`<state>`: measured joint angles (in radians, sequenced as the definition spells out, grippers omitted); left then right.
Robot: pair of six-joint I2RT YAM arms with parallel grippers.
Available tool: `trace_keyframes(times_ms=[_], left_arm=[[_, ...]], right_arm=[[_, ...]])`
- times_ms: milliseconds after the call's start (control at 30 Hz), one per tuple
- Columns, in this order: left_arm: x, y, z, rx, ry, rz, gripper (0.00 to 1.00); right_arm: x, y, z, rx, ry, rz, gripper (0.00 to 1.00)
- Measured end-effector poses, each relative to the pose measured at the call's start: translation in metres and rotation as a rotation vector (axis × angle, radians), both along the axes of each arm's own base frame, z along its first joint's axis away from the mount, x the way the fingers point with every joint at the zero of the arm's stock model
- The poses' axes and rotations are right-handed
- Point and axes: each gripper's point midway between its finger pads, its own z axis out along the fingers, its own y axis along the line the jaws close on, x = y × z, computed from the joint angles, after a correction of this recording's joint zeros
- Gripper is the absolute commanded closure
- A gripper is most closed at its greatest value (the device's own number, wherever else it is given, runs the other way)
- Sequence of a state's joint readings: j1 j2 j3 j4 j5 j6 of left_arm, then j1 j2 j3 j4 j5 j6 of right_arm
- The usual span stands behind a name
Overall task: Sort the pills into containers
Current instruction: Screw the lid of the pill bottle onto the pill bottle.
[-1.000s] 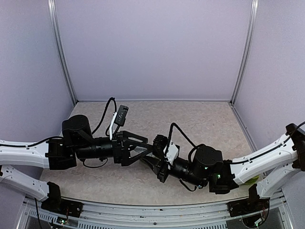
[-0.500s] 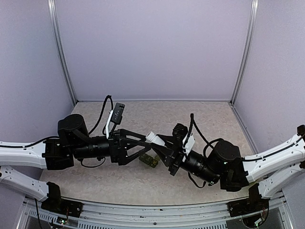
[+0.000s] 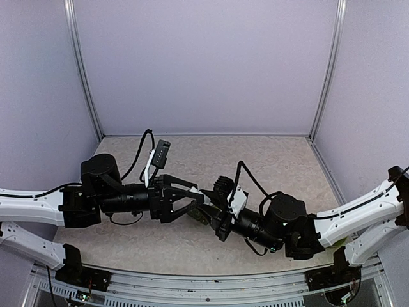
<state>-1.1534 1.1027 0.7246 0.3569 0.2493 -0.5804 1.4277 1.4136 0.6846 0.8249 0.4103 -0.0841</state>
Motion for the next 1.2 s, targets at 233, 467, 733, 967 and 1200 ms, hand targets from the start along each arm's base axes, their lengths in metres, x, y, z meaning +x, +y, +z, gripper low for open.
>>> trace_keyframes(times_ms=[233,467,733,967,1200], left_arm=[[0.001,0.0,0.0,0.0,-0.003,0.006,0.02],[0.002,0.0,0.0,0.001,-0.006,0.008,0.01],[-0.001,0.006,0.011,-0.026,-0.022,0.015,0.01],[-0.001,0.007,0.014,-0.033,-0.024,0.016,0.01],[-0.003,0.002,0.005,-0.013,-0.011,-0.004,0.01]], right_arm=[[-0.006,0.017,-0.008,-0.013,0.018,0.046,0.82],[-0.012,0.026,-0.014,-0.03,0.024,0.089,0.82],[-0.011,0.011,0.005,-0.006,-0.001,0.073,0.82],[-0.005,-0.009,0.027,0.04,-0.026,0.013,0.82],[0.0,-0.007,0.013,0.002,-0.023,-0.015,0.82]])
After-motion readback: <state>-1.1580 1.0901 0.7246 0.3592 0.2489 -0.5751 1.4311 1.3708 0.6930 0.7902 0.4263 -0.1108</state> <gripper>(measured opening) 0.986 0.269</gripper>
